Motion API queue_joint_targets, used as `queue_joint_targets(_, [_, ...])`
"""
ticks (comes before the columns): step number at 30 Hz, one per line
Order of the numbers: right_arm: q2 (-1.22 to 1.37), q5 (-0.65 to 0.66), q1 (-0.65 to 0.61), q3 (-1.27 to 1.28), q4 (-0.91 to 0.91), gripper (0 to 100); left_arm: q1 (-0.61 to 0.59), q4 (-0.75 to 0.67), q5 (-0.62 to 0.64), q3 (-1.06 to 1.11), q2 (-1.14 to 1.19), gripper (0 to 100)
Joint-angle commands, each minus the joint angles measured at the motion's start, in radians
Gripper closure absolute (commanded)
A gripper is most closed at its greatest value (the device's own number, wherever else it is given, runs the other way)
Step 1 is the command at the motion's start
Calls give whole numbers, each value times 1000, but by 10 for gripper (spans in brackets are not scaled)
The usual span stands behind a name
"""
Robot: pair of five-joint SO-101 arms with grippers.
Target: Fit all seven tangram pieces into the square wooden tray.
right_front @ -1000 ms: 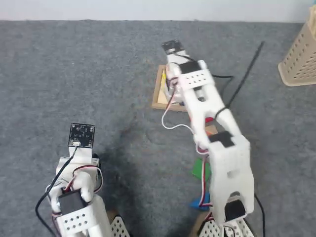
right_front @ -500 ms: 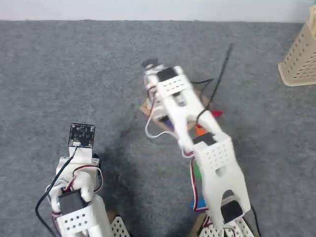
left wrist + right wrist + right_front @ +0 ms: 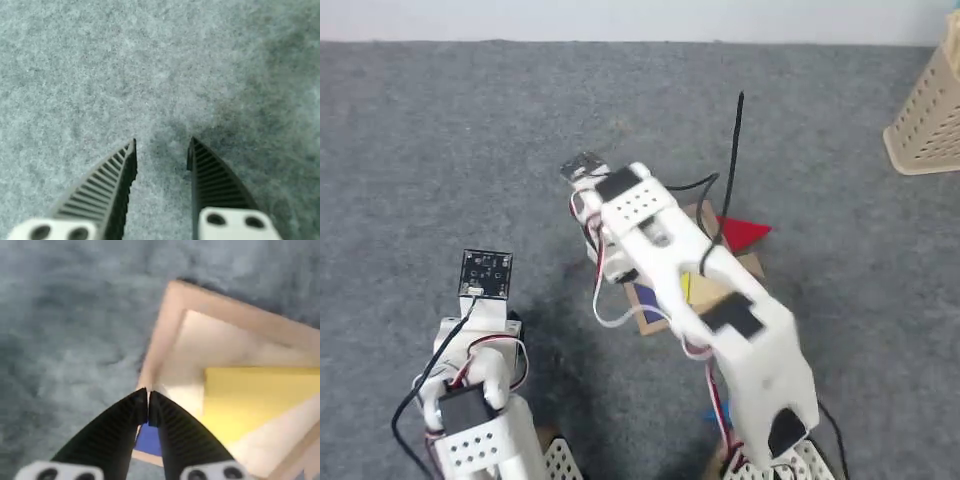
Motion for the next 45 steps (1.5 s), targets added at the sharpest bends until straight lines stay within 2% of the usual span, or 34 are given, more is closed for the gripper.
queue_joint_targets(1, [-303, 18, 16, 212, -154, 988, -3, 2, 5, -13, -15, 844])
queue_joint_targets(5, [-456, 26, 84, 377, -199, 943, -3, 2, 5, -13, -15, 844])
queue_joint_targets(9, [-426, 49, 96, 473, -194, 847, -3, 2, 5, -13, -15, 844])
queue_joint_targets(13, [-366, 49, 111, 485, -216, 861, -3, 2, 5, -13, -15, 844])
queue_joint_targets(18, [-406, 28, 236, 489, -209, 864, -3, 2, 5, -13, -15, 844])
queue_joint_targets(24, [-529, -176, 377, 589, -231, 864, -3, 2, 5, -13, -15, 844])
queue_joint_targets(28, [-504, -183, 395, 657, -231, 862, -3, 2, 5, -13, -15, 844])
queue_joint_targets(33, [-495, -184, 473, 611, -252, 861, -3, 2, 5, -13, -15, 844])
queue_joint_targets(36, [-476, -155, 476, 571, -302, 861, -3, 2, 5, -13, -15, 844])
queue_joint_targets(41, [-363, 43, 447, 516, -329, 861, -3, 2, 5, -13, -15, 844])
queue_joint_targets(45, [-234, 98, 430, 433, -328, 862, -3, 2, 5, -13, -15, 844])
